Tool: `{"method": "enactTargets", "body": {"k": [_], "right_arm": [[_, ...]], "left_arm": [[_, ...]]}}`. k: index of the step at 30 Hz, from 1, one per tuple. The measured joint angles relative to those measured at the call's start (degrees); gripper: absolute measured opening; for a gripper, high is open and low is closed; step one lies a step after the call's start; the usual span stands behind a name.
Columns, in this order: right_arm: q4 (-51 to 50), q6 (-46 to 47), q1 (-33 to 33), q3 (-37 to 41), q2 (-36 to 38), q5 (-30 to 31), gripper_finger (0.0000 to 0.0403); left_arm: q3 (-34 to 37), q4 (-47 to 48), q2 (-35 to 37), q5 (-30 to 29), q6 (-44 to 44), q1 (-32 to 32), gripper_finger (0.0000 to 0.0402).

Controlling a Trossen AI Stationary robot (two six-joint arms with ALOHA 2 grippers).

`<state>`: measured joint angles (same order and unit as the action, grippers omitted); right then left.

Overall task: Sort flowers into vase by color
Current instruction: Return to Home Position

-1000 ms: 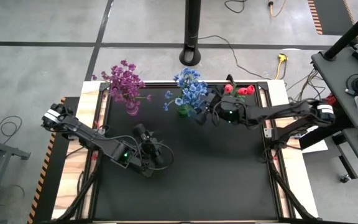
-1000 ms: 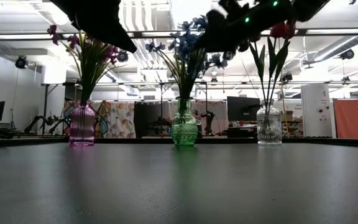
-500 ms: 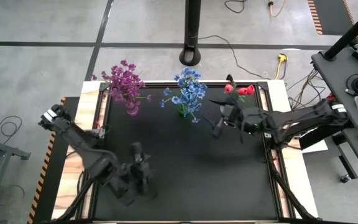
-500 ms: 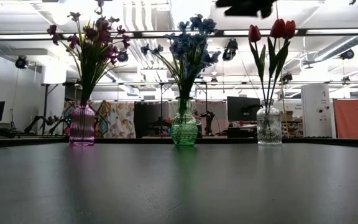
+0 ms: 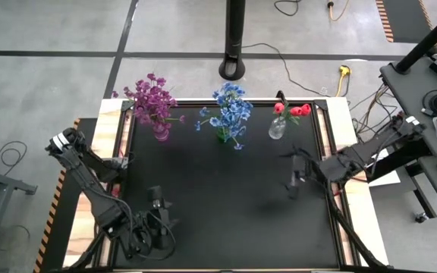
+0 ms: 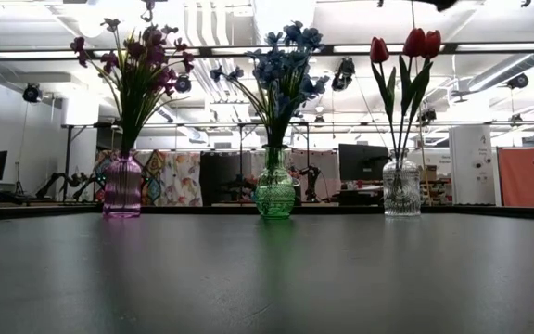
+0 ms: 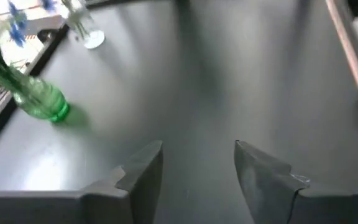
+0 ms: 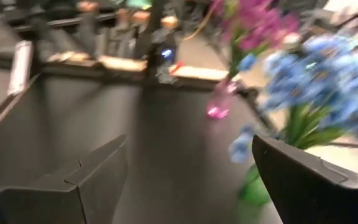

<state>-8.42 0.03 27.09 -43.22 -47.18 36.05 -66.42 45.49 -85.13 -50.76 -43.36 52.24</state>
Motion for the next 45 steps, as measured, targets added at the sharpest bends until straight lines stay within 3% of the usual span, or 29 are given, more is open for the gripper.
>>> {"method": "enactTargets", "body": {"k": [6, 11, 14, 18, 24, 28, 32, 45], "right_arm": [[-3.22, 6.18, 5.90, 7.10, 7.79, -2.30, 0.0326], [3.48, 4.71, 6.27, 13.54, 14.96, -11.05, 0.0326], [9.80, 2.65, 5.57, 18.39, 18.33, -12.74, 0.0326], [16.94, 0.16, 3.21, 23.62, 20.96, -14.70, 0.0326], [23.87, -1.69, -4.26, 27.48, 22.06, -21.50, 0.0326], [24.17, -4.01, -10.64, 28.15, 22.06, -26.60, 0.0326], [24.07, -7.27, -15.94, 28.70, 22.08, -29.37, 0.0326], [31.03, -15.91, -29.77, 30.97, 22.72, -38.03, 0.0326]], "left_arm": [[12.15, -8.08, 3.86, 1.11, -4.05, 0.09, 0.0122], [23.76, -26.87, 11.89, 2.02, 6.75, 0.03, 0.0054], [31.40, -35.30, 17.91, 2.07, 10.99, -1.09, 0.0018], [40.29, -45.12, 26.64, 2.43, 17.06, -4.86, 0.0005], [50.51, -61.73, 36.99, 16.04, 33.21, -16.53, 0.0001], [53.93, -61.57, 42.02, 26.67, 37.82, -25.97, 0.0000], [56.30, -61.10, 45.42, 33.58, 38.81, -31.14, 0.0000], [63.93, -58.45, 57.31, 35.36, 40.23, -39.15, 0.0000]]}}
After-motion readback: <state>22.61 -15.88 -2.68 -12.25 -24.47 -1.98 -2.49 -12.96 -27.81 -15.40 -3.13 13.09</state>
